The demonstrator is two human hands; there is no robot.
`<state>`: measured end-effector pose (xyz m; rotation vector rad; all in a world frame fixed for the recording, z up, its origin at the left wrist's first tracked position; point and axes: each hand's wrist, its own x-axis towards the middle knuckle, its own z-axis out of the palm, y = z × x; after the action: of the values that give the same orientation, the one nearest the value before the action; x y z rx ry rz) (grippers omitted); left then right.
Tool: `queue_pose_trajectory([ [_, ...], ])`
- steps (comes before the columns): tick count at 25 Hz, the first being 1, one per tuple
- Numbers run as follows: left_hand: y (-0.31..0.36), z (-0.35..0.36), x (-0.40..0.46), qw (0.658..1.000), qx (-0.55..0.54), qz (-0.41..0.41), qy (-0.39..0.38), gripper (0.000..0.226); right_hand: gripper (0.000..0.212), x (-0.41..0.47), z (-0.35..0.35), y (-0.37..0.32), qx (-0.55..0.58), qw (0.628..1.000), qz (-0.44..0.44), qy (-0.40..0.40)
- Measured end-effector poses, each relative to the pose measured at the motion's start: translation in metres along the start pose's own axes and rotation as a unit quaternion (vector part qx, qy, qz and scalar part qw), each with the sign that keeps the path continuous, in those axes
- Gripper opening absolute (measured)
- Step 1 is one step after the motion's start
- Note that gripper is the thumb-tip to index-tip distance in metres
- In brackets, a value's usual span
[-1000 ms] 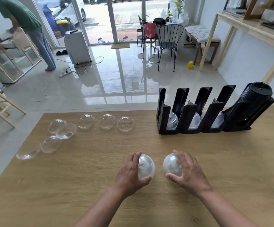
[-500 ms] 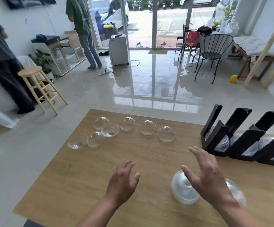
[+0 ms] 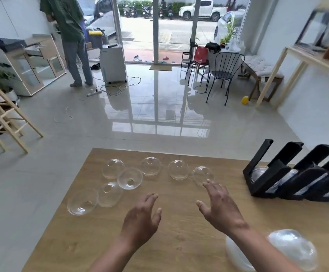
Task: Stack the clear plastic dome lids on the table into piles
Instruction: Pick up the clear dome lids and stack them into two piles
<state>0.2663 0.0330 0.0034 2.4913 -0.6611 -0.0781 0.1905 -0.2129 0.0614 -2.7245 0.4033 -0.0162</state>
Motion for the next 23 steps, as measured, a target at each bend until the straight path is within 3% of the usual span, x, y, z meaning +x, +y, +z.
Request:
queue_pose_trajectory([
  [10,0.035,0.009,0.161,0.994,0.027,0.099,-0.03,0.055,0.077,0.094,0.022,0.01,-0.016,0.999,0.043,-0.022],
  [13,0.053,0.03,0.2,0.991,0.055,0.102,-0.07,0.06,0.081,0.126,0.033,0.019,-0.035,0.997,0.06,-0.041],
  [18,0.056,0.057,0.23,0.974,0.145,0.069,-0.158,0.075,0.073,0.135,0.057,0.035,-0.051,0.982,0.095,-0.154],
  [23,0.036,0.061,0.205,0.953,0.204,0.055,-0.218,0.084,0.079,0.108,0.072,0.016,-0.067,0.971,0.072,-0.216],
])
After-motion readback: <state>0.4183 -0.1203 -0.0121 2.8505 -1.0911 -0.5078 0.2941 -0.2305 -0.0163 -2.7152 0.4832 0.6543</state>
